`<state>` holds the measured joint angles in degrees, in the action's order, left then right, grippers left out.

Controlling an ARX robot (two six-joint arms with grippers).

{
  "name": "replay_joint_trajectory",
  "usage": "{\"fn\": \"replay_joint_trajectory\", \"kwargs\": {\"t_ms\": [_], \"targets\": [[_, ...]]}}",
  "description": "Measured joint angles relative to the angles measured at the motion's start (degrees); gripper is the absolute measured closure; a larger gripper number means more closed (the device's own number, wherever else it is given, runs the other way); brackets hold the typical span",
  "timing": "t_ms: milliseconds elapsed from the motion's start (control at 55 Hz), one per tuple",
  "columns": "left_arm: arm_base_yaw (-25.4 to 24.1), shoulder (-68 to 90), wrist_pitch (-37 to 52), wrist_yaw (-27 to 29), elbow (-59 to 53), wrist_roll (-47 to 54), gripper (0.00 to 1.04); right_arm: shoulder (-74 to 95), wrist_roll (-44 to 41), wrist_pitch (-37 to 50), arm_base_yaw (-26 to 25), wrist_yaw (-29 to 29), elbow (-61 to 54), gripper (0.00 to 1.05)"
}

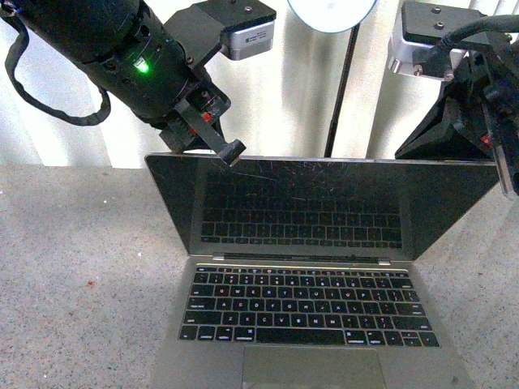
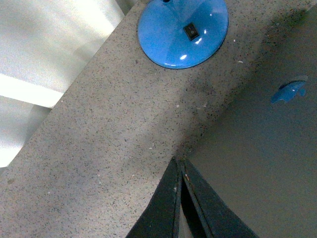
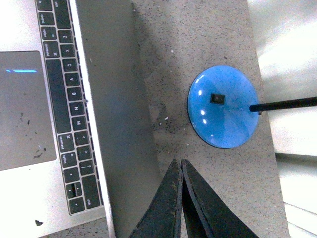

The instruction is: Close laptop

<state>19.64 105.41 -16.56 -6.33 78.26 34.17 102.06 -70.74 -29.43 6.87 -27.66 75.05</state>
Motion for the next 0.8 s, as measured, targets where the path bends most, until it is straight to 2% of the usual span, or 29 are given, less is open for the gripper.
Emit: {"fn": "replay_joint_trajectory", "kwargs": {"t_ms": [800], "targets": [[1.86,-1.33,-0.04,-0.79,-5.77,0.22,1.01,-1.81,-2.80,0.35,-0.07,0.57,-6.97,1.02]]}}
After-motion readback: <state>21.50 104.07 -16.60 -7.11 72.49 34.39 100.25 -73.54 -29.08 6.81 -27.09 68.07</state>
